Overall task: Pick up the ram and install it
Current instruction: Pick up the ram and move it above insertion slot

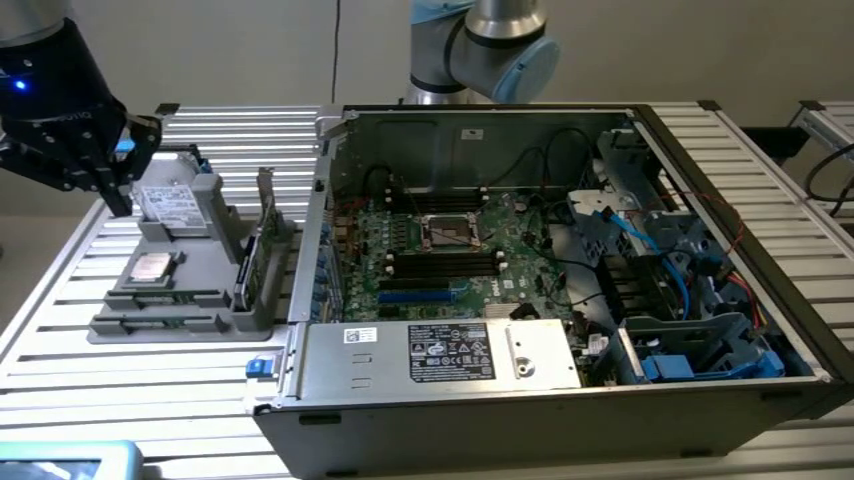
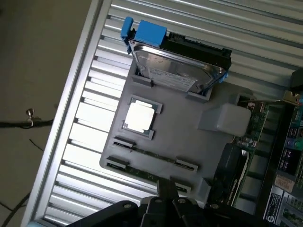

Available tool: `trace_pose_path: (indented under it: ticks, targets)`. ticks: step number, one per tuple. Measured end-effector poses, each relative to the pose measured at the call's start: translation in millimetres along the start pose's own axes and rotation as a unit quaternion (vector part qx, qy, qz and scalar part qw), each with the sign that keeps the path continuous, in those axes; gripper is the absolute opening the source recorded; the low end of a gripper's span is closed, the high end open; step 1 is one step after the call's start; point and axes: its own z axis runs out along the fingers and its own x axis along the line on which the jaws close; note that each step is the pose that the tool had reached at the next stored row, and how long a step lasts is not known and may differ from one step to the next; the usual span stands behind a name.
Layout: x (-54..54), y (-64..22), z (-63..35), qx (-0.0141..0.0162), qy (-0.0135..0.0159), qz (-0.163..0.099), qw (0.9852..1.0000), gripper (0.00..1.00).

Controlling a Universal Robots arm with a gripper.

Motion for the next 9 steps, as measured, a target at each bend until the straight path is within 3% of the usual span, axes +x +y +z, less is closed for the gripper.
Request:
trace_pose_path:
  ticks: [4,9]
  targets:
    - [0.0,0.0,0.1,0.0013,0.0016,-0.036,0.9994,0.11]
    - [0.0,0.0,0.5,0.003,0.0035,-0.081,0.9967,0.11]
